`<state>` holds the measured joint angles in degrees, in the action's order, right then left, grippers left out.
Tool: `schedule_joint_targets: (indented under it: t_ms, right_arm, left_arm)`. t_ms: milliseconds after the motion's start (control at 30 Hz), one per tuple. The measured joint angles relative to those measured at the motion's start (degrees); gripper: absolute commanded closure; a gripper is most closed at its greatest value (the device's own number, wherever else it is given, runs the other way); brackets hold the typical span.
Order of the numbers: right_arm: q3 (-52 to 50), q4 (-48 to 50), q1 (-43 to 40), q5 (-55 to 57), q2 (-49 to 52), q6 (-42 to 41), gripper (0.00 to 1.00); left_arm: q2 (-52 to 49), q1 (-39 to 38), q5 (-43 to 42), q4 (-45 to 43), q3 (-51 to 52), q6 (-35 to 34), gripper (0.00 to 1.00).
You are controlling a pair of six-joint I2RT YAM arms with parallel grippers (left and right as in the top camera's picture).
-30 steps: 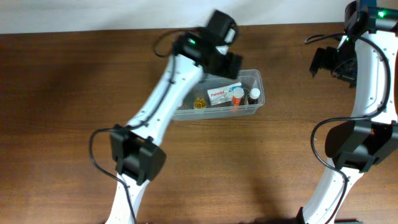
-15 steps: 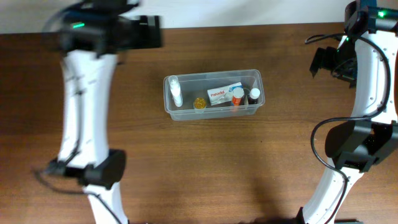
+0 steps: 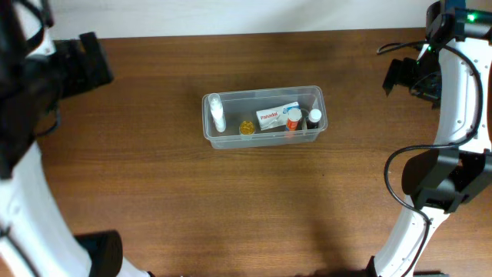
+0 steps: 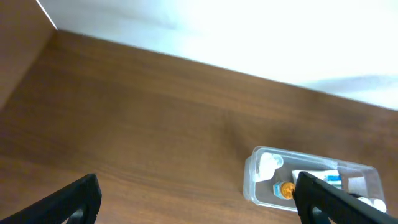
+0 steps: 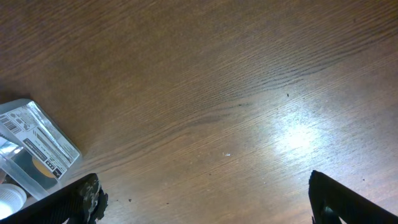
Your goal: Pack container
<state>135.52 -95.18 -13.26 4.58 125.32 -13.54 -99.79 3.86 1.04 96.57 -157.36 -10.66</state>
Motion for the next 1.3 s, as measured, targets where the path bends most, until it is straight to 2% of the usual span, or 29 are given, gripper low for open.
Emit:
schedule_joint_targets:
  t_ms: [233, 567, 967, 1100, 1300]
  right_arm:
    - [0.0, 0.0, 0.0, 0.1, 0.0, 0.0, 0.02]
    - [0.0, 0.0, 0.0, 0.1, 0.0, 0.0, 0.02]
    - [0.0, 0.0, 0.0, 0.1, 0.0, 0.0, 0.02]
    - [0.0, 0.0, 0.0, 0.1, 0.0, 0.0, 0.02]
    - [0.0, 0.0, 0.0, 0.1, 0.0, 0.0, 0.02]
  left_arm:
    - [12.5, 0.0, -0.2, -0.1, 5.6, 0.4, 0.01]
    - [36.7, 0.0, -0.4, -0.6, 32.2, -1.2, 0.01]
    - [68.4, 0.0, -2.0, -12.8, 62.0, -2.7, 0.01]
    - [72.9, 0.0, -2.4, -16.7, 75.3, -5.0, 0.01]
    - [72.8, 0.0, -2.6, -22.7, 93.3, -12.5, 0.01]
